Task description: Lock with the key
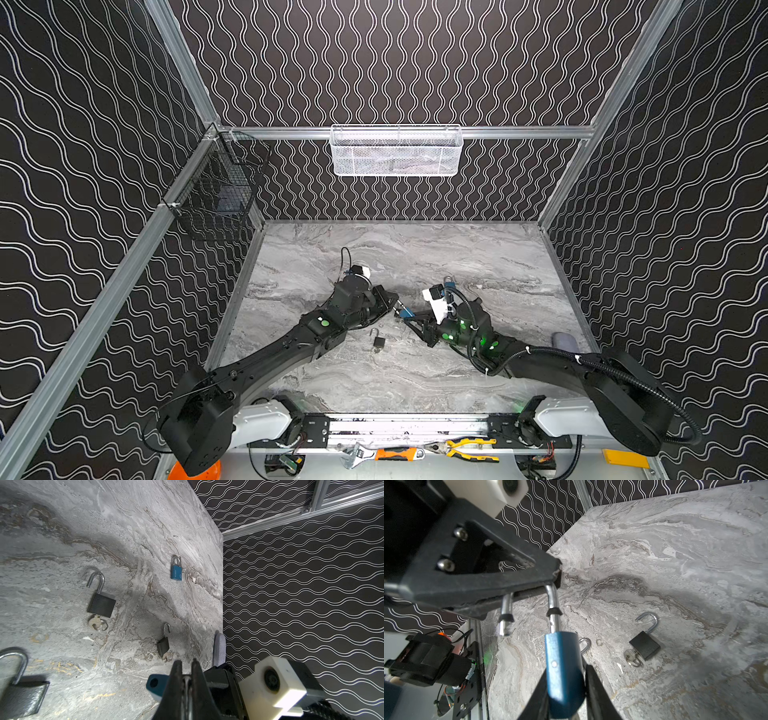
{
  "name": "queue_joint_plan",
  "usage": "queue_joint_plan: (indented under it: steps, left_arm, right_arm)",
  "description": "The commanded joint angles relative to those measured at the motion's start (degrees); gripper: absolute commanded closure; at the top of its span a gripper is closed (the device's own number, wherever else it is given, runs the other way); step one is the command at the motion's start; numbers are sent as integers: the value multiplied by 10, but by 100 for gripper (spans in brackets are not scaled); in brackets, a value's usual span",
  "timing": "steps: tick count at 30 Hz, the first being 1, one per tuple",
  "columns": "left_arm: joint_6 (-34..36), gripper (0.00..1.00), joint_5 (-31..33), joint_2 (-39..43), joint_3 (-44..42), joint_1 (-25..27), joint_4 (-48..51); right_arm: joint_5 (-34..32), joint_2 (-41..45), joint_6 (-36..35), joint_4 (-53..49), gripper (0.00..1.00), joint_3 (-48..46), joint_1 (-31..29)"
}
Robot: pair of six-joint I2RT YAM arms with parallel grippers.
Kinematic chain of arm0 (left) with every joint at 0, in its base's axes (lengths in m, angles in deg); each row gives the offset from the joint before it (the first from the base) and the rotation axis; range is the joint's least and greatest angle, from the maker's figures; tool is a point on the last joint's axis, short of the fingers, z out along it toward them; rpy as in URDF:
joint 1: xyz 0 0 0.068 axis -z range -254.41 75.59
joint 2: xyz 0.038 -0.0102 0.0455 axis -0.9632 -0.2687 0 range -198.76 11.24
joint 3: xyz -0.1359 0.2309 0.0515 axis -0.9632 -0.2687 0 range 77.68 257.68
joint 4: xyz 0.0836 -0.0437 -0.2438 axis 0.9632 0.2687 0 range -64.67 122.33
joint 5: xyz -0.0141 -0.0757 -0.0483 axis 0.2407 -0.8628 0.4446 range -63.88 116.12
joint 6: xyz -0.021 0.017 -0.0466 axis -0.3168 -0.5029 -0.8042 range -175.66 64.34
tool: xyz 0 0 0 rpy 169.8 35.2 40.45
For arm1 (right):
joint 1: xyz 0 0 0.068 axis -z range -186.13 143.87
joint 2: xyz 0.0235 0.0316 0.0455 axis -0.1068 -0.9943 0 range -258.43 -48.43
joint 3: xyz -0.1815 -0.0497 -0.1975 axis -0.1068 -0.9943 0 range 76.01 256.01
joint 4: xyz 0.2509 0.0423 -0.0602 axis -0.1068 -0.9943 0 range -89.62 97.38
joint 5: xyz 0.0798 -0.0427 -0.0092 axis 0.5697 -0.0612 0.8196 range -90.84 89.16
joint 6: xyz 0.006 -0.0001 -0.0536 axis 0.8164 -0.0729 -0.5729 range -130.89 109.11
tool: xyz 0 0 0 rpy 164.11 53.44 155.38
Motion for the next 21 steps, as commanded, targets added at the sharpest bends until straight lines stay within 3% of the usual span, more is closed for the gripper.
queue_joint_plan:
  steps: [1,9,16,21]
  left_arm:
    - [-5,100,-11,0,2,0,-40]
    - [13,100,-7,1,-9,0,-35]
    - [79,100,-7,19,-46,-1,-90]
    - [140,100,-18,22,-62,-1,-125]
  right_arm:
    - [1,-4,6,32,77,1,1]
    - [41,2,29,-24,87,35,14]
    - [145,19,118,-8,89,36,73]
    - [222,8,180,-62,91,79,100]
